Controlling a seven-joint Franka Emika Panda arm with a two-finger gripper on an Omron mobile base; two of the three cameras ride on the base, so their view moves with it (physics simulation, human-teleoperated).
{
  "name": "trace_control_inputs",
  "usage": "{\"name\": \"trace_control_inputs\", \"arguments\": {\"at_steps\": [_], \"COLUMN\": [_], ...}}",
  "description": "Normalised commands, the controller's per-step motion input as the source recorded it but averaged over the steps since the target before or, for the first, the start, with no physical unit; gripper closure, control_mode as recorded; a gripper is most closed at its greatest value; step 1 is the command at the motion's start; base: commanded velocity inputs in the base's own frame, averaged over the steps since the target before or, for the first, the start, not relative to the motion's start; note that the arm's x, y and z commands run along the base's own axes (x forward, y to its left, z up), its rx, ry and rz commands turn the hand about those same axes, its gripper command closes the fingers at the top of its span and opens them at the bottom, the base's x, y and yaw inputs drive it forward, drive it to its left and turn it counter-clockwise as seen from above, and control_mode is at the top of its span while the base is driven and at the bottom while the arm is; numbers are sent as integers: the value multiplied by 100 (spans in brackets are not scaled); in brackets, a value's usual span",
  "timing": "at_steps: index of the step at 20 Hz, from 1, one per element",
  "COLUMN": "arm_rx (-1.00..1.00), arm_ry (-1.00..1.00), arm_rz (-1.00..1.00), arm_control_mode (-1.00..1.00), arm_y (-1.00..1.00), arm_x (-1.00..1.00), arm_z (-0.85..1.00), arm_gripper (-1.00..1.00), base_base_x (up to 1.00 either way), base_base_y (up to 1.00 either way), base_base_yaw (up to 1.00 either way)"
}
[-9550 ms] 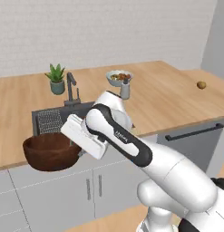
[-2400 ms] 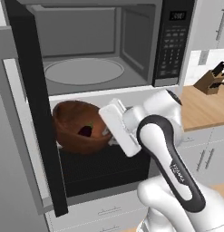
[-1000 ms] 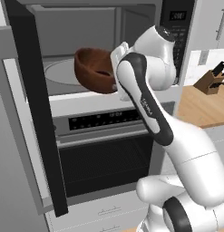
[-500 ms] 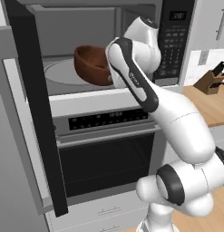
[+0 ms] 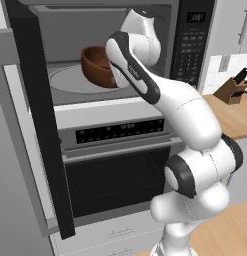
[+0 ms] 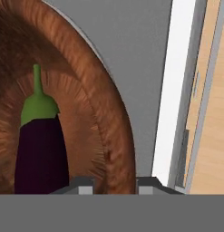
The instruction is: Pick the eggplant from the sink and place it in the bowl. Then pick the bowl and place it in the microwave. Then close the microwave door and press the start button.
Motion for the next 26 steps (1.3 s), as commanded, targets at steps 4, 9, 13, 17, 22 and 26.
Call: {"name": "trace_control_inputs", "arguments": {"at_steps": [4,9,13,17,22,26], "arm_rx": [-6,-3,0,0,5,6], "arm_ry": [7,-4,-22,-32,-37,-28], "arm_rz": [0,1,2,0,0,-1], "arm_control_mode": [-100,-100,-100,-100,-100,-100], "arm_y": [22,7,0,0,-5,-27], "arm_x": [32,-4,-7,-50,-93,-91], "arm_z": [-13,-19,-4,-12,-8,13], "arm_gripper": [100,-100,-100,-100,-100,-100], "base_base_x": [0,0,0,0,0,0], "base_base_y": [0,0,0,0,0,0], "base_base_yaw": [0,0,0,0,0,0]}}
